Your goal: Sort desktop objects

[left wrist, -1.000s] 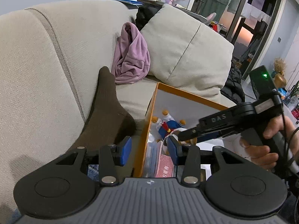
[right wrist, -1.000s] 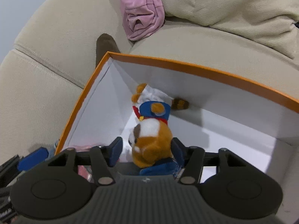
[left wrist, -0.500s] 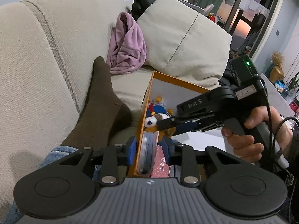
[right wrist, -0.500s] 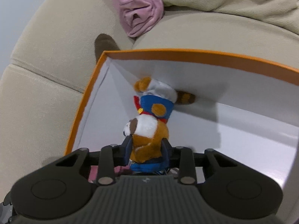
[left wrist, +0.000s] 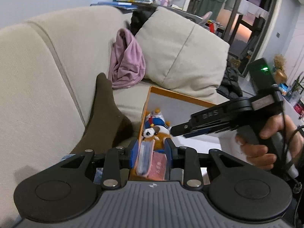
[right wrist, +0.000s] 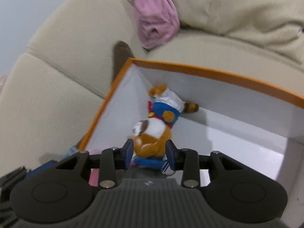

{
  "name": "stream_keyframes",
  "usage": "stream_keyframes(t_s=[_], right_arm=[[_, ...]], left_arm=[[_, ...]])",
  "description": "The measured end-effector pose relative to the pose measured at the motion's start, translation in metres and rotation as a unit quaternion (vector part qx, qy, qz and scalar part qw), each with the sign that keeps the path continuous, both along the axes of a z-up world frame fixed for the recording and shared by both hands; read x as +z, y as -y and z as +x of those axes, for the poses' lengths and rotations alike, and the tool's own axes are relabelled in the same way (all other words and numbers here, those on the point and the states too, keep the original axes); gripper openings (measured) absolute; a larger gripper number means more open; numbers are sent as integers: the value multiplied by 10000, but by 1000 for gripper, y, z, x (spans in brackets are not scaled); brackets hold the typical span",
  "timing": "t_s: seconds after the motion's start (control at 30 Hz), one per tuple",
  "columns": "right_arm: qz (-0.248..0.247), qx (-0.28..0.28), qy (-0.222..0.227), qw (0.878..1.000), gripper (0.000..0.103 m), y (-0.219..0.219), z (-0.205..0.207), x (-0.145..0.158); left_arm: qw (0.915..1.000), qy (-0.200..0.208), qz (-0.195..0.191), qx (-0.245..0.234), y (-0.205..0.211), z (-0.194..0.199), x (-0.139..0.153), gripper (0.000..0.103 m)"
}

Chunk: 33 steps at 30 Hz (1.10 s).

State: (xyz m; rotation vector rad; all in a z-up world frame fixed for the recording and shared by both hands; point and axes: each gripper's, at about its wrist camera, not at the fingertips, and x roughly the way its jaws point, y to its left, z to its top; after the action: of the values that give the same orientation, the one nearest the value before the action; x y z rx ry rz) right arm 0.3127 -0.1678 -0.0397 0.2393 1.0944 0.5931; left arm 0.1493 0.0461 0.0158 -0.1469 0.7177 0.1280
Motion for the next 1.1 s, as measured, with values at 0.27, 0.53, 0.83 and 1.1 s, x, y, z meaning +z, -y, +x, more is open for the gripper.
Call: stream_keyframes(t_s=[0.27, 0.53, 0.83, 1.1], right_arm=[[325, 73, 1105, 9933, 40, 32, -100, 36], [121, -342, 1651, 9856, 43, 70, -194, 26], [-1113, -456, 1653, 9789, 49, 88, -246, -13], [-1467, -187, 1330, 9800, 49, 87, -240, -48]], left_arm=[[9984, -537, 107, -124, 15, -46, 4, 35], [9857, -1534, 458, -524, 44, -84, -20, 56], [9398, -2847, 1429, -1235, 82, -82, -65, 57], [9078, -3650, 1512, -1407, 74, -57, -94, 59]])
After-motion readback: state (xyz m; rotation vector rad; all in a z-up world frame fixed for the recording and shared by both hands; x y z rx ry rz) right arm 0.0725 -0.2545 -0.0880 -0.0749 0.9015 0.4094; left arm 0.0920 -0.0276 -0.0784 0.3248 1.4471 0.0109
